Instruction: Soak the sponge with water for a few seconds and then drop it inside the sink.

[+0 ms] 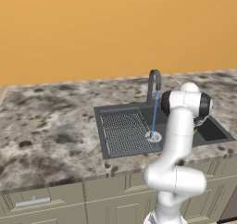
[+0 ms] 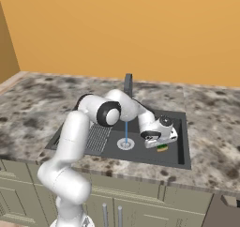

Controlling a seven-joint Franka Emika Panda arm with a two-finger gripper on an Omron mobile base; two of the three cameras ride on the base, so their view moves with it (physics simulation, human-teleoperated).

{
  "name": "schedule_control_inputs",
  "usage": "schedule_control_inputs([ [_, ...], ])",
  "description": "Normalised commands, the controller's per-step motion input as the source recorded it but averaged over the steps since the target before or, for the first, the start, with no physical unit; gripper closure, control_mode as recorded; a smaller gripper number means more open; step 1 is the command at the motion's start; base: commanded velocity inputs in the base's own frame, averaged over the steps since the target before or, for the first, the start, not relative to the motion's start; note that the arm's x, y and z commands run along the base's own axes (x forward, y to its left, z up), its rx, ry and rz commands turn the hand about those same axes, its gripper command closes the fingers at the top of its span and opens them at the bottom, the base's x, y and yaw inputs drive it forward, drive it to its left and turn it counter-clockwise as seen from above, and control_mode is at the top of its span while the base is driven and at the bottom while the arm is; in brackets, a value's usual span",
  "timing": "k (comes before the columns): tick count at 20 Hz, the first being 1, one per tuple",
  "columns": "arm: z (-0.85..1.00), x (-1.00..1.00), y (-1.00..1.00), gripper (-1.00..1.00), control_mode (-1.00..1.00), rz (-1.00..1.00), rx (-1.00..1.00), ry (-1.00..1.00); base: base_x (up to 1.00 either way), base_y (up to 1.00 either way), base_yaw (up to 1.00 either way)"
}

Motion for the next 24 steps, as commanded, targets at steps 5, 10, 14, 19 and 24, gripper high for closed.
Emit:
schedule_control_inputs([
  [5, -0.18, 0.09, 0.0, 1.0, -1.0, 0.0, 0.0, 0.0, 0.0, 0.0, 0.0],
  [10, -0.22, 0.0, 0.0, 1.0, -1.0, 0.0, 0.0, 0.0, 0.0, 0.0, 0.0],
  [14, -0.2, 0.0, 0.0, 1.0, -1.0, 0.0, 0.0, 0.0, 0.0, 0.0, 0.0],
  [19, -0.18, 0.0, 0.0, 1.0, -1.0, 0.0, 0.0, 0.0, 0.0, 0.0, 0.0],
  [24, -0.13, 0.0, 0.0, 1.0, -1.0, 0.0, 0.0, 0.0, 0.0, 0.0, 0.0],
])
